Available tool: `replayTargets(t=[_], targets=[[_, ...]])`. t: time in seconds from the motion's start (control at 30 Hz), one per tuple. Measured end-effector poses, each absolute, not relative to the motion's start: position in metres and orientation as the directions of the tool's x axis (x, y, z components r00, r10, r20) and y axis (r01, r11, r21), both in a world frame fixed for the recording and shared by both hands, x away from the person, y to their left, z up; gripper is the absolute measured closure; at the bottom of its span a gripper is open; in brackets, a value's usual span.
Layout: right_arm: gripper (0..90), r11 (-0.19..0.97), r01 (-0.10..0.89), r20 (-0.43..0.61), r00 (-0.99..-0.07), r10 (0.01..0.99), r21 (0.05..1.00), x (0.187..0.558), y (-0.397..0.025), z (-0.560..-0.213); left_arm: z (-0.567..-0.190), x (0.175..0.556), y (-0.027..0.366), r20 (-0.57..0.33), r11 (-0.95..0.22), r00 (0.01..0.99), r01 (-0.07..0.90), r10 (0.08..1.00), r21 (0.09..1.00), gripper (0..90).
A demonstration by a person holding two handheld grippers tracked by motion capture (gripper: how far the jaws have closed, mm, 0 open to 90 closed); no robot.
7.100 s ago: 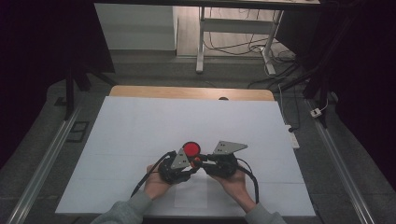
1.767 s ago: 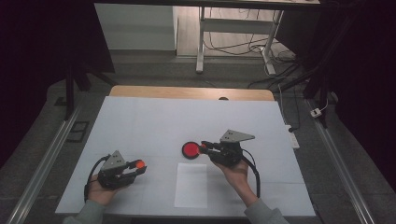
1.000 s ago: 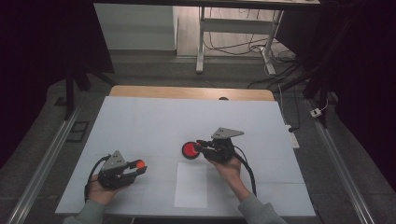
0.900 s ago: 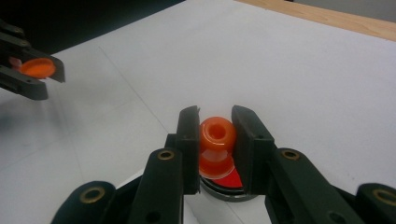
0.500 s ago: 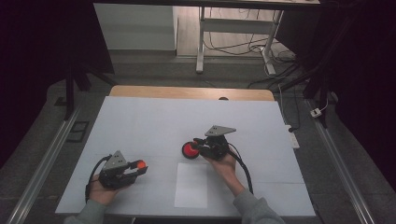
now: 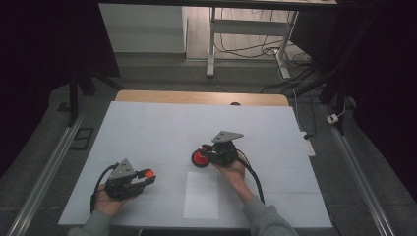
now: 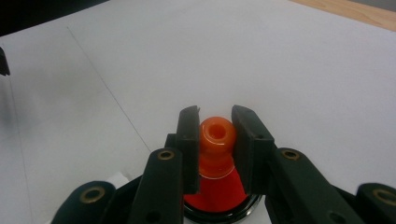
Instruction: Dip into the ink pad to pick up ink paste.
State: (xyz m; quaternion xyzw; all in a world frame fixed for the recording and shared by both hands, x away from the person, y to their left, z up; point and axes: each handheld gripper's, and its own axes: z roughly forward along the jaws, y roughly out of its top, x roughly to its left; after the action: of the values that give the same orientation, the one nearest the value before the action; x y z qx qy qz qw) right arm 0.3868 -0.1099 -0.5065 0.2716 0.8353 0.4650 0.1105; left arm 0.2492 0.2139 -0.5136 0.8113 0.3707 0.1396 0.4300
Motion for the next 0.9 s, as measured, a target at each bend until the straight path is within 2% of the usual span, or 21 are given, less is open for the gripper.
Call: replayTargets(t=[0.9], targets=[[72.2, 0.497, 0.328, -0.005, -0.831, 0.557, 0.803, 0.389, -0.103, -0.518, -0.514, 0.25, 0.214, -0.098, -0.356, 0.686, 0.487, 0.721, 0.798, 64.8]])
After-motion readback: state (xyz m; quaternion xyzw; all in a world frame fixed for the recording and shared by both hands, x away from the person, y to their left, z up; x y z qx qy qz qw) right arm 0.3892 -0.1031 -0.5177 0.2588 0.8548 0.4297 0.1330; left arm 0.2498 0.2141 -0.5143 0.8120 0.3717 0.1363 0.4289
